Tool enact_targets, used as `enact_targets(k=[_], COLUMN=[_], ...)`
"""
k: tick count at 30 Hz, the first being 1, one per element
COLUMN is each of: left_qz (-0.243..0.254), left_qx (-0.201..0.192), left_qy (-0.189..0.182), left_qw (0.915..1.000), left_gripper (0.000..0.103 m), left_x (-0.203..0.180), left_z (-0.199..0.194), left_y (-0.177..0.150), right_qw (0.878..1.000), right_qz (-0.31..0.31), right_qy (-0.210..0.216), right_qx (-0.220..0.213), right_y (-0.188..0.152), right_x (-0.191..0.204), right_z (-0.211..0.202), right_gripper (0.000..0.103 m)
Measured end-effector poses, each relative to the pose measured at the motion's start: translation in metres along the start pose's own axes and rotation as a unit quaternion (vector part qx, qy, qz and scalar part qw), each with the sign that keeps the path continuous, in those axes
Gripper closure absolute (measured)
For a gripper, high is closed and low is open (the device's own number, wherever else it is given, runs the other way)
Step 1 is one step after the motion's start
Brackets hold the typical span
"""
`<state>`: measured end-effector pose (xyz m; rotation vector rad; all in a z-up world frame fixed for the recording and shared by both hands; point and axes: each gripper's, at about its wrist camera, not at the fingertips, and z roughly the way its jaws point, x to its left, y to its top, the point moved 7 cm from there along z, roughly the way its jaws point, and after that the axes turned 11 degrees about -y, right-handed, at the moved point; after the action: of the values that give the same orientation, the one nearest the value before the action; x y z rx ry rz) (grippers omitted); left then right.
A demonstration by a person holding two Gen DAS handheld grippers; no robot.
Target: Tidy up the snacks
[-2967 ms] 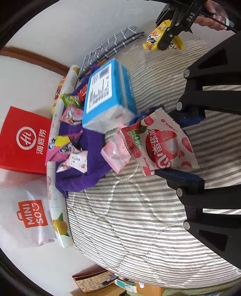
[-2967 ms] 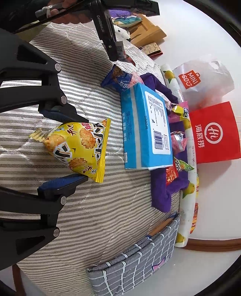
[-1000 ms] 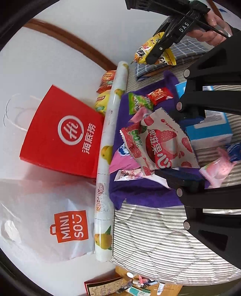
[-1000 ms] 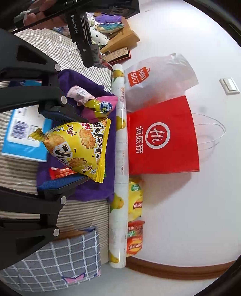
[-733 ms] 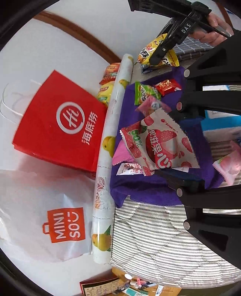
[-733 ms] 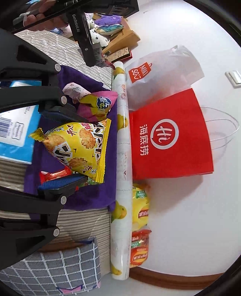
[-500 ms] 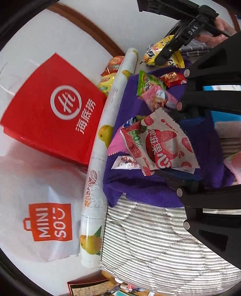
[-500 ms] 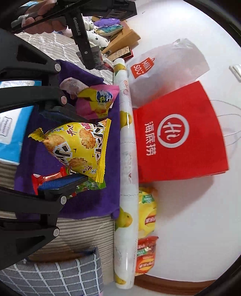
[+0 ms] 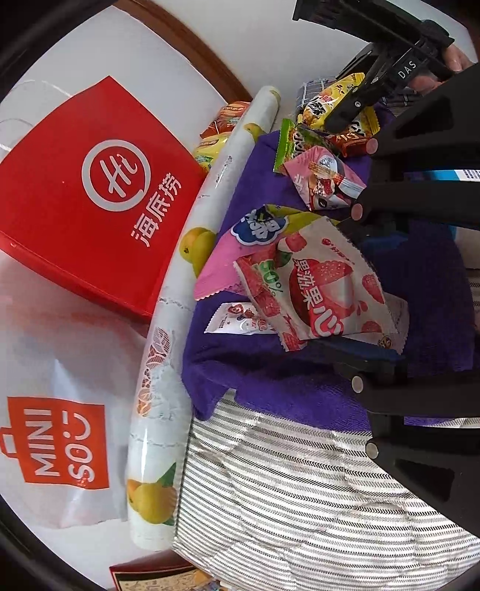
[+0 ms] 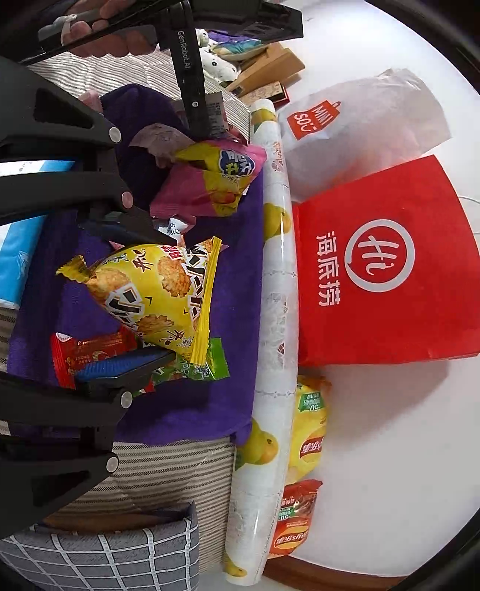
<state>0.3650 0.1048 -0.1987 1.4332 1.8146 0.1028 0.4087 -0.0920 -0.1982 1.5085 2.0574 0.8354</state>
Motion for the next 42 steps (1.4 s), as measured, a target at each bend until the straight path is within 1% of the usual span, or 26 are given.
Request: enact_targets(k=[8, 11, 15, 16, 18, 20, 21, 22, 24, 25, 26, 27, 31, 35, 39, 42], left_qz=[-0.01, -0.006, -0.005, -0.005, -0.005, -0.002, -0.002, -0.002, -0.002, -0.002, 0.001, 0.005, 0.026, 0.04, 0.048, 0.048], left_qx=[0.011, 0.012, 0.014, 0.014, 0.016, 0.019, 0.021, 0.025, 0.035, 0.038, 0.041, 0.04, 0.036, 0.032, 0.023, 0.021], left_qy=[0.0, 0.0, 0.002, 0.001, 0.001, 0.001, 0.001, 0.001, -0.001, -0.004, -0.007, -0.009, -0.009, -0.008, -0.008, -0.004], left_qw=[0.9999, 0.9999, 0.9999, 0.9999, 0.9999, 0.9998, 0.9998, 0.9997, 0.9994, 0.9993, 0.9991, 0.9991, 0.999, 0.9986, 0.9986, 0.9986], left_gripper=[0.065, 0.066, 0.066, 0.066, 0.065, 0.065, 0.065, 0.063, 0.055, 0.045, 0.037, 0.035, 0.032, 0.032, 0.032, 0.032], left_x=[0.008, 0.007, 0.007, 0.007, 0.007, 0.007, 0.007, 0.007, 0.005, 0.003, 0.0, -0.002, -0.013, -0.021, -0.023, -0.022], left_z=[0.006, 0.005, 0.005, 0.005, 0.005, 0.006, 0.006, 0.007, 0.008, 0.008, 0.006, 0.005, -0.007, -0.023, -0.045, -0.059], left_y=[-0.005, -0.005, -0.005, -0.005, -0.005, -0.004, -0.004, -0.004, -0.005, -0.005, -0.006, -0.006, -0.009, -0.012, -0.017, -0.025], right_qw=[1.0, 1.0, 1.0, 1.0, 1.0, 1.0, 1.0, 1.0, 1.0, 1.0, 1.0, 1.0, 1.0, 1.0, 0.999, 0.999], right_qz=[-0.002, -0.011, -0.014, -0.014, -0.014, -0.015, -0.015, -0.014, -0.014, -0.014, -0.013, -0.014, -0.015, -0.004, 0.012, 0.008], right_qy=[-0.007, -0.017, -0.014, -0.015, -0.012, -0.012, -0.012, -0.012, -0.011, -0.012, -0.014, -0.015, -0.02, -0.028, -0.027, -0.028], right_qx=[0.01, 0.01, 0.015, 0.016, 0.02, 0.021, 0.019, 0.017, 0.016, 0.014, 0.011, 0.008, -0.003, -0.01, -0.017, -0.022], right_y=[-0.005, -0.006, -0.007, -0.007, -0.008, -0.008, -0.007, -0.007, -0.005, -0.004, -0.003, -0.002, 0.0, -0.001, -0.006, -0.011], right_x=[0.0, 0.002, 0.003, 0.003, 0.003, 0.003, 0.003, 0.003, 0.003, 0.003, 0.004, 0.004, 0.003, -0.002, -0.004, 0.003], right_z=[0.012, 0.016, 0.018, 0.019, 0.02, 0.02, 0.019, 0.018, 0.015, 0.012, 0.01, 0.006, -0.009, -0.027, -0.05, -0.067], right_gripper=[0.051, 0.051, 0.05, 0.049, 0.044, 0.034, 0.033, 0.033, 0.03, 0.028, 0.028, 0.028, 0.027, 0.027, 0.027, 0.027])
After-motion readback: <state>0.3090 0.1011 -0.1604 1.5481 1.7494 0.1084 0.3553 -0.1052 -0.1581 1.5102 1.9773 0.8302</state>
